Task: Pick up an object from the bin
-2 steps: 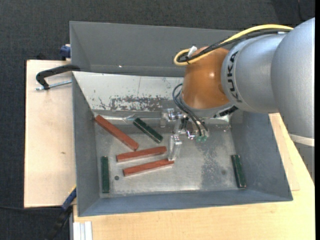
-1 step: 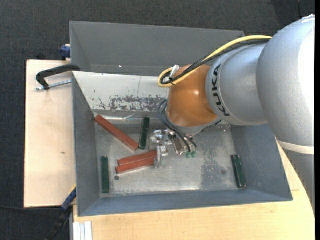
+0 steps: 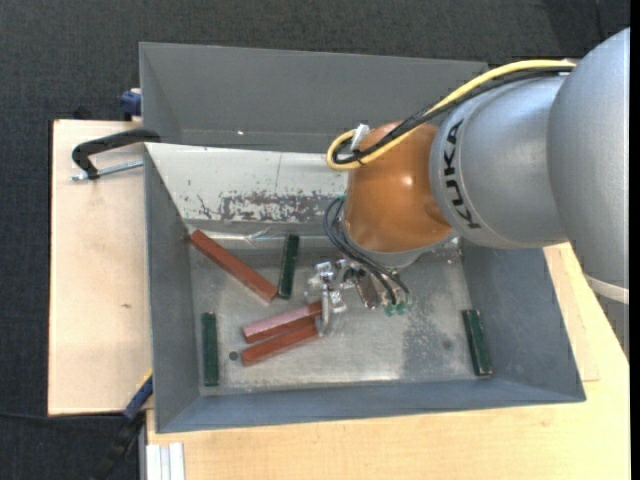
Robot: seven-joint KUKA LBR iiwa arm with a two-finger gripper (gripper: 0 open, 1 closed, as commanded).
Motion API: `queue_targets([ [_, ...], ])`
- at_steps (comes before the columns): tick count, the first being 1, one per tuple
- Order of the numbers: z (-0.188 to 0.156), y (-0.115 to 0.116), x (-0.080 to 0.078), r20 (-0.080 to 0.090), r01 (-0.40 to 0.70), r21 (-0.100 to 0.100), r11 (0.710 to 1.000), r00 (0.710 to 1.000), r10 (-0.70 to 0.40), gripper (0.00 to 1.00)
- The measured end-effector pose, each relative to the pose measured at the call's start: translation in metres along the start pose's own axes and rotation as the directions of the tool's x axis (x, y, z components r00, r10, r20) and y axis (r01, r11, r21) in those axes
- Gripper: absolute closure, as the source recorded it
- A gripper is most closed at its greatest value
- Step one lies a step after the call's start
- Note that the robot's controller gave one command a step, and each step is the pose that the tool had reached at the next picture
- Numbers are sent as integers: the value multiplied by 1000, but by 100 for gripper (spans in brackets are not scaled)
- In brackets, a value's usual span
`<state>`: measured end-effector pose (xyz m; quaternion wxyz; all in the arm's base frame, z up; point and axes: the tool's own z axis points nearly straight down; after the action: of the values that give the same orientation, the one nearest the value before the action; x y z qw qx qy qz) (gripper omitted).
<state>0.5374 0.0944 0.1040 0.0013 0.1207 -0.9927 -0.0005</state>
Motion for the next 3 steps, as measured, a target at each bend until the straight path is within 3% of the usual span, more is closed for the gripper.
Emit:
queue_targets([
  [1,-21,1,5,2,27,0,1000,1000,-27,100],
  [2,-36,-16,-29,14,74,2,997,997,-74,100],
  [3,-94,-7,-28,9,-60,0,998,998,60,100],
])
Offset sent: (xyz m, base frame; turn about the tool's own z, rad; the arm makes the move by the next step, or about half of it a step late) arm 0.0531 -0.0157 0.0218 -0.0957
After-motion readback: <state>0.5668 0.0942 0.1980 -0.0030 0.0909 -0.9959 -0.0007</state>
